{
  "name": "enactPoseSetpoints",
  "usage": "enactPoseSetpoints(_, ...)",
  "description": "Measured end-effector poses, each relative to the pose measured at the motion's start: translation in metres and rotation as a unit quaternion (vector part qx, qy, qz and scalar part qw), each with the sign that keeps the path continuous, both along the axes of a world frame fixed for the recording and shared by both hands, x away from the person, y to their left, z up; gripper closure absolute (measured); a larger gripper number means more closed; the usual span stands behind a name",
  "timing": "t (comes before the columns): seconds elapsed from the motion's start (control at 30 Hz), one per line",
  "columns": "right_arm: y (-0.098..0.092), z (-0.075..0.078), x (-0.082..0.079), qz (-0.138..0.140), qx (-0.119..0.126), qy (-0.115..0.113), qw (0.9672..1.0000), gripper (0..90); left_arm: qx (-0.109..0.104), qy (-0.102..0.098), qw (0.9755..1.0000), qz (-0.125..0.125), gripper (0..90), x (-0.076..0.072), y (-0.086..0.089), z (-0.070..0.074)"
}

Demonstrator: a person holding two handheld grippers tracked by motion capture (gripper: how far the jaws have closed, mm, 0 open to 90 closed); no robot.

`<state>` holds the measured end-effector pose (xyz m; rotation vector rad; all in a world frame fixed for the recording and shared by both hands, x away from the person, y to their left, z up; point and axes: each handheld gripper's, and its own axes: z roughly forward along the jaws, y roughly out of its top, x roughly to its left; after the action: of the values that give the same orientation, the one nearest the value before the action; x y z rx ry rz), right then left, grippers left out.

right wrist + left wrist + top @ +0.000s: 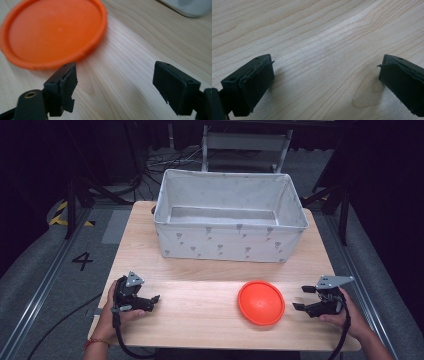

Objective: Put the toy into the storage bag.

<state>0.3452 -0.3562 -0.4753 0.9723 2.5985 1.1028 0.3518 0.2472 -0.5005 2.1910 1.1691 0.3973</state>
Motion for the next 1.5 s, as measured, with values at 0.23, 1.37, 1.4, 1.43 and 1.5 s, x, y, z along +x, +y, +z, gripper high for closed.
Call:
enactPoseSetpoints(0.23,0.042,0.006,0.015,0.036,0.004,0.007,0.9993,19.0,0.0,0.0,1.0,0.0,0.3,0.0,0.0,0.0)
enactPoseSetpoints(1.37,0.08,-0.014,0.028,0.017,-0.017,0.028,0.9993,51.6,-0.001,0.0,1.0,0.001,0.5,0.0,0.0,0.0)
enactPoseSetpoints(1.4,0.078,-0.014,0.03,0.016,-0.011,0.032,0.9993,54.6,0.0,-0.001,1.0,0.001,0.5,0.0,0.0,0.0)
enactPoseSetpoints(1.43,0.076,-0.014,0.032,0.015,-0.005,0.037,0.9992,57.2,0.0,-0.001,1.0,0.0,0.5,0.0,0.0,0.0)
enactPoseSetpoints(1.5,0.073,-0.013,0.035,0.012,0.005,0.046,0.9989,63.7,0.0,-0.001,1.0,0.0,0.5,0.0,0.0,0.0)
